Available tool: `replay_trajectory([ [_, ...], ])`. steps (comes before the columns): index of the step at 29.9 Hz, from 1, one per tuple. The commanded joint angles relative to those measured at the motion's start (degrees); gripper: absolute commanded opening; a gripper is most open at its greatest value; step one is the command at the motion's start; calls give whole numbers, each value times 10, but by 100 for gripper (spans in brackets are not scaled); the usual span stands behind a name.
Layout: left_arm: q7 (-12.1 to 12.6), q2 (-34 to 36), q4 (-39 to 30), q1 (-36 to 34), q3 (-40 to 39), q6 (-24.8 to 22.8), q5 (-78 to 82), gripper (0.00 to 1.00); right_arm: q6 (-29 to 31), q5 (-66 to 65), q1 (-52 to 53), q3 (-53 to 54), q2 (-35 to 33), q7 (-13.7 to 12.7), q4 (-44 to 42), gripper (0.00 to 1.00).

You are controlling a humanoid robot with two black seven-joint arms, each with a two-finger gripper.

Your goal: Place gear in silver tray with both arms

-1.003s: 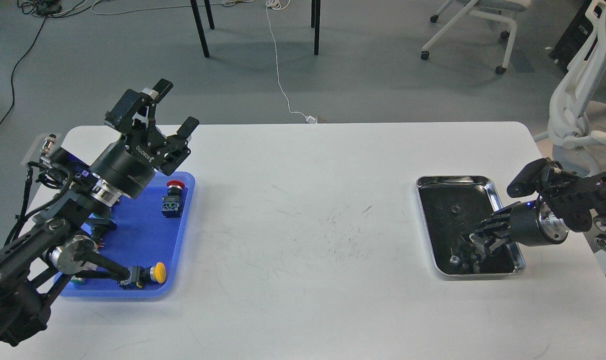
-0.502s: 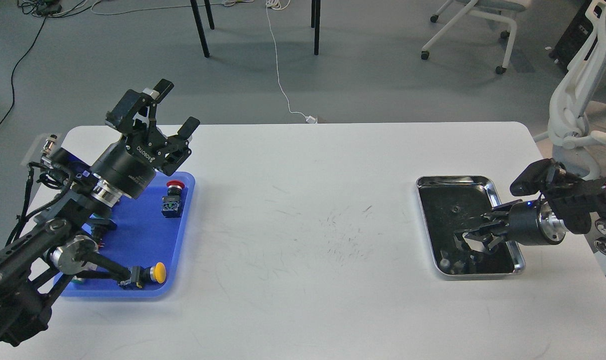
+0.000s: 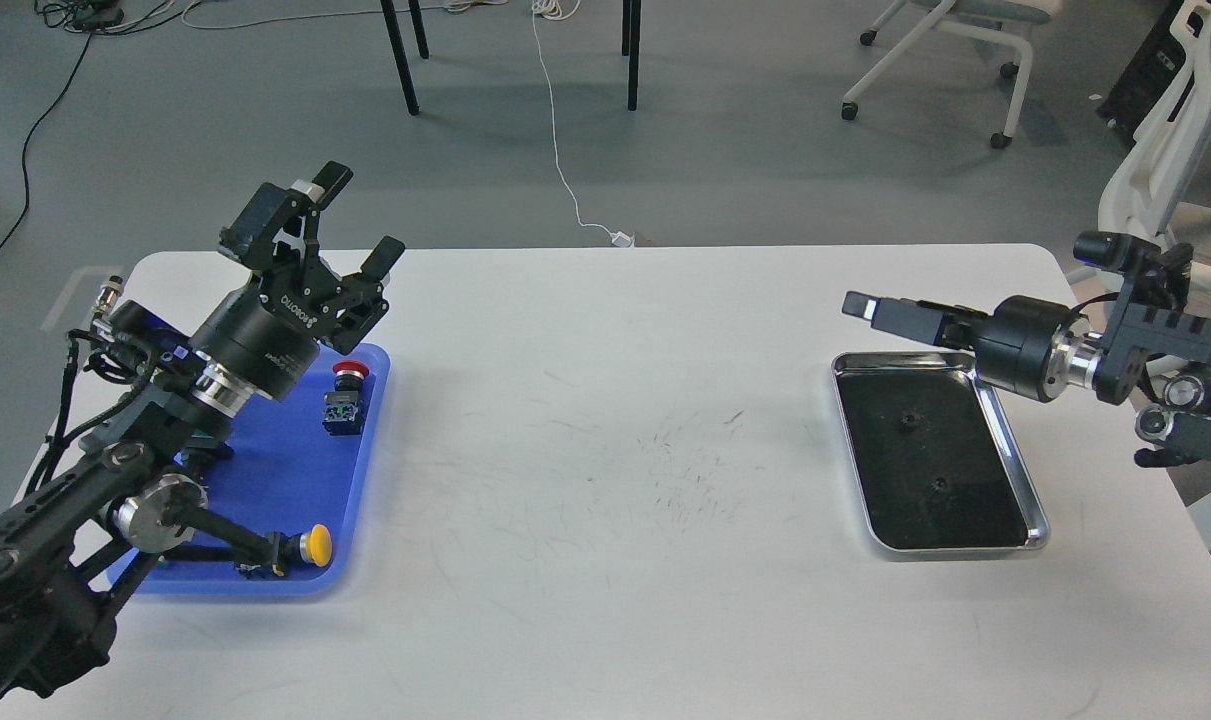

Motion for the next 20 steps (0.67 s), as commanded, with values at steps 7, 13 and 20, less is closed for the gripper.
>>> replay_trajectory([
  [7, 52, -80, 4, 52, -80, 16, 9, 98, -2, 307, -186, 273, 66, 0, 26, 99],
  [13, 72, -121, 9, 109, -101, 16, 22, 98, -1, 300, -275, 333, 100, 0, 29, 99],
  [20, 74, -129, 3, 127, -114, 16, 23, 98, 1, 297, -278, 342, 93, 0, 41, 99],
])
